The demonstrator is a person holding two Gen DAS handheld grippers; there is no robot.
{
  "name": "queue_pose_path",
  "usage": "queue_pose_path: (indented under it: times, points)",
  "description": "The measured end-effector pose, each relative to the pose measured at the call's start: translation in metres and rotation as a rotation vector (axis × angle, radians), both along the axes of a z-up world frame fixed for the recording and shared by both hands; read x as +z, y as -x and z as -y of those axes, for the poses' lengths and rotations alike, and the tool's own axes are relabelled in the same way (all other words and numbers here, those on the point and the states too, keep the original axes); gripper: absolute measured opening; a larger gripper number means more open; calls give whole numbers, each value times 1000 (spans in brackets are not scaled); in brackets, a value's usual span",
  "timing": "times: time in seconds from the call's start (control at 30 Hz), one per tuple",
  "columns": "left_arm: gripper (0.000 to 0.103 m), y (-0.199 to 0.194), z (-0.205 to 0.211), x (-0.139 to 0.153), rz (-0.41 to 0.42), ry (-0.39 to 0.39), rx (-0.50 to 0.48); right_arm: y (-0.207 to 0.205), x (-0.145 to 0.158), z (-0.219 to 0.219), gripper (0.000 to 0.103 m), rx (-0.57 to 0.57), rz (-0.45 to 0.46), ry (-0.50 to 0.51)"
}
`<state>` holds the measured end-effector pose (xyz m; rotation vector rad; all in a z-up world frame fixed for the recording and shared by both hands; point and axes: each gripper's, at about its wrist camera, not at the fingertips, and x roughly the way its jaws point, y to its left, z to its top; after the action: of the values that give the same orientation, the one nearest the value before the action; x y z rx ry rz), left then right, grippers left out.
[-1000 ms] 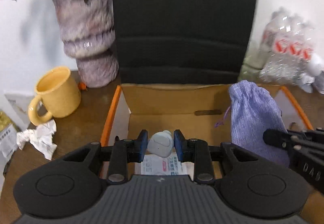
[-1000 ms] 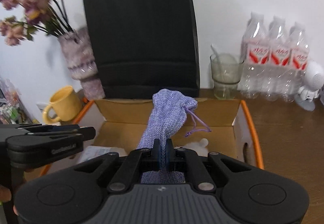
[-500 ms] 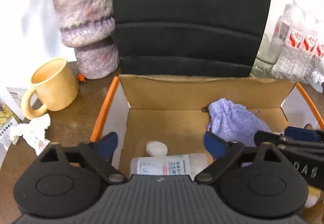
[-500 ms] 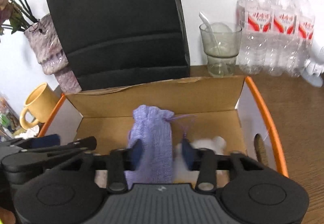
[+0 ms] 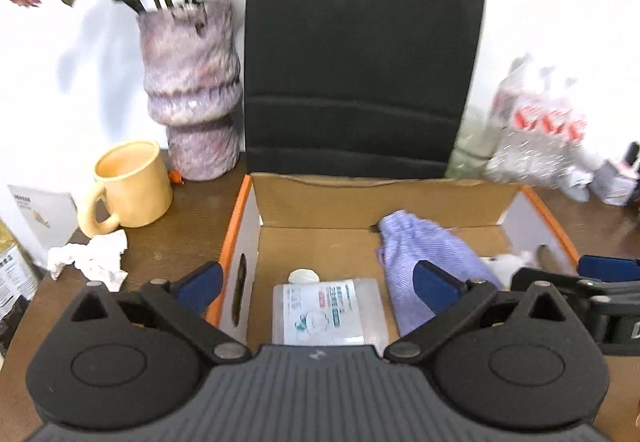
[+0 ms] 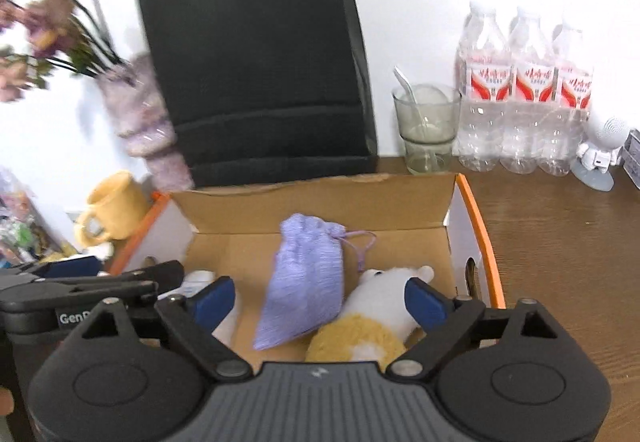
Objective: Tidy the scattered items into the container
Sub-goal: 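Lower both held items into the box and open both tools, then withdraw both tools back toward the table items, then grasp the red rose with the left tool while the right grasps the clear plastic bag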
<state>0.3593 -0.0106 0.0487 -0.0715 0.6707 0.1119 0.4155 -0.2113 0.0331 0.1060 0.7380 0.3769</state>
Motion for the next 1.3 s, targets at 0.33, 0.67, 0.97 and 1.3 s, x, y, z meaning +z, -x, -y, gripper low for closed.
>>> queue_pose_path:
  times: [0.33, 0.67, 0.97, 1.3]
  points:
    - [103, 119, -24, 21, 149, -19, 2, 124, 33, 28, 103, 52, 158, 54]
    - [103, 223, -22, -4, 212, 7, -37, 247, 2, 38, 103, 70, 268, 87]
    - [103, 271, -12, -43, 162, 45, -43, 301, -41, 27, 103, 58, 263, 123]
    - [103, 280, -6, -68, 102, 64, -42, 313, -62, 15, 103, 69, 202, 119]
